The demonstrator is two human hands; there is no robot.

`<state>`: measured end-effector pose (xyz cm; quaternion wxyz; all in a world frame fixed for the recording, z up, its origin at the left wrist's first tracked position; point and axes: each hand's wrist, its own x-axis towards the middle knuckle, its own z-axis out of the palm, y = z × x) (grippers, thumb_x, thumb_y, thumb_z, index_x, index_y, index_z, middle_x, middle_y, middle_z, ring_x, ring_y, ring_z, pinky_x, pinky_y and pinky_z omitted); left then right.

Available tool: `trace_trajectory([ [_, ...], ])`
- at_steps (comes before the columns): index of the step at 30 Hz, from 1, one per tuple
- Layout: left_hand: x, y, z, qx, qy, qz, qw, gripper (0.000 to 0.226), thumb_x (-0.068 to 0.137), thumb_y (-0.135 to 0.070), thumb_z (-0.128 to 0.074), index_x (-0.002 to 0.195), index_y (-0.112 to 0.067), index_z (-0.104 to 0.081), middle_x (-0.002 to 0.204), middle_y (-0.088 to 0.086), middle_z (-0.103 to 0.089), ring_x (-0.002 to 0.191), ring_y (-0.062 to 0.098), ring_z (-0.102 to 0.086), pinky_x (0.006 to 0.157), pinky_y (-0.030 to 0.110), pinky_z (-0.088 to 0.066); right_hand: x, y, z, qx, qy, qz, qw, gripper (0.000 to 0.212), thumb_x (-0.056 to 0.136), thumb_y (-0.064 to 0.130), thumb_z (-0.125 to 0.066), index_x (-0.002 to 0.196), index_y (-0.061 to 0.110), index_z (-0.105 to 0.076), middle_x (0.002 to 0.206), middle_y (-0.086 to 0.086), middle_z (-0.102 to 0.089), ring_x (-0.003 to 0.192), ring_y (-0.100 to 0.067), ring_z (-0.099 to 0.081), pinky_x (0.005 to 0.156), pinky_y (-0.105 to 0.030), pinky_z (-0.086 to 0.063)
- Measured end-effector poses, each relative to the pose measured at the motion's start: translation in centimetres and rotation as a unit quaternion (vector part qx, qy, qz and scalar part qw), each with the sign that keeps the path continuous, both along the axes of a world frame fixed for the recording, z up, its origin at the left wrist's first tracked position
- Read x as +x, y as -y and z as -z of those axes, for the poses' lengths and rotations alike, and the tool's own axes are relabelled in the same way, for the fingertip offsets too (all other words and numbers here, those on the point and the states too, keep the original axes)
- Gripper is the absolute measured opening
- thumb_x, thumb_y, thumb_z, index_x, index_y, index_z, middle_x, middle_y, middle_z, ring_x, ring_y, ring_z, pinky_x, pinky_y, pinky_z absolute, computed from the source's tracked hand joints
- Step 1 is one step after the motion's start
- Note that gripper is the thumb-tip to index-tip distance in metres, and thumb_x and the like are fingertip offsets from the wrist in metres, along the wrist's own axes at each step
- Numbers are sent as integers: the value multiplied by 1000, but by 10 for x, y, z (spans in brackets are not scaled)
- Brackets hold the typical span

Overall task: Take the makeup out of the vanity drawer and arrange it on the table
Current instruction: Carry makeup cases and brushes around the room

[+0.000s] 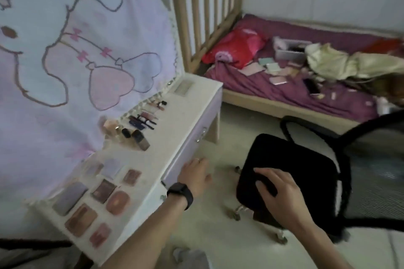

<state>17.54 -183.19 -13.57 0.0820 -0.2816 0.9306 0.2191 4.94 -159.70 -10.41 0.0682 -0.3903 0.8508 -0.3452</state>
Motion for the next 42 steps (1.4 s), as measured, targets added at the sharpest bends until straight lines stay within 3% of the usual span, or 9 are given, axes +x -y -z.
trace_trajectory([
  [3, -87, -93, -40, 7, -102, 107, 989, 52, 95, -35, -52, 146, -29, -42, 140, 1, -54, 127, 23, -49, 103, 38, -43, -24, -99, -36, -43, -45, 114, 992, 31, 87, 18, -75, 117, 26, -73, 115, 18, -63, 111, -6, -54, 96, -23, -42],
  [7, -187, -223, -88, 20, -191, 241, 951, 50, 94, -35, -56, 143, -27, -48, 140, -3, -53, 129, 17, -46, 106, 31, -38, -48, -228, -65, -60, -63, 271, 959, 28, 88, 14, -75, 114, 24, -74, 112, 12, -67, 105, -10, -57, 91, -22, -43],
  [13, -287, -402, -140, 27, -213, 414, 885, 50, 94, -33, -59, 142, -26, -50, 139, -1, -53, 129, 19, -47, 108, 31, -37, -62, -385, -91, -32, -80, 454, 887, 23, 91, 22, -73, 113, 29, -75, 115, 9, -70, 110, -15, -58, 91, -24, -40],
  [19, -354, -548, -157, 61, -205, 538, 815, 48, 93, -35, -58, 140, -29, -50, 138, -3, -55, 127, 17, -49, 107, 38, -41, -83, -504, -109, -16, -71, 582, 810, 18, 92, 27, -70, 109, 33, -74, 114, 18, -68, 111, -10, -55, 89, -12, -32],
  [22, -388, -612, -157, 74, -204, 583, 783, 46, 92, -36, -59, 137, -31, -52, 136, -5, -56, 125, 15, -51, 105, 36, -41, -96, -555, -114, -12, -68, 626, 777, 18, 93, 28, -68, 108, 37, -73, 111, 27, -62, 110, -6, -52, 89, -4, -28],
  [27, -449, -718, -160, 109, -210, 651, 721, 45, 93, -35, -60, 137, -29, -53, 134, -2, -58, 124, 16, -52, 106, 37, -41, -118, -630, -123, 3, -69, 684, 726, 19, 94, 31, -66, 110, 41, -71, 115, 27, -62, 119, 0, -47, 93, -15, -34],
  [37, -509, -922, -183, 159, -200, 737, 626, 44, 92, -38, -59, 136, -36, -52, 135, -10, -54, 124, 14, -51, 101, 34, -44, -143, -776, -157, 45, -91, 772, 627, 20, 92, 29, -68, 109, 39, -71, 112, 28, -61, 114, 1, -46, 93, -7, -31],
  [42, -534, -1038, -187, 155, -203, 776, 577, 45, 94, -36, -59, 138, -34, -52, 137, -8, -53, 126, 14, -48, 104, 32, -41, -169, -872, -157, 48, -106, 796, 594, 21, 91, 29, -69, 111, 37, -71, 112, 25, -62, 114, -3, -48, 96, -18, -34],
])
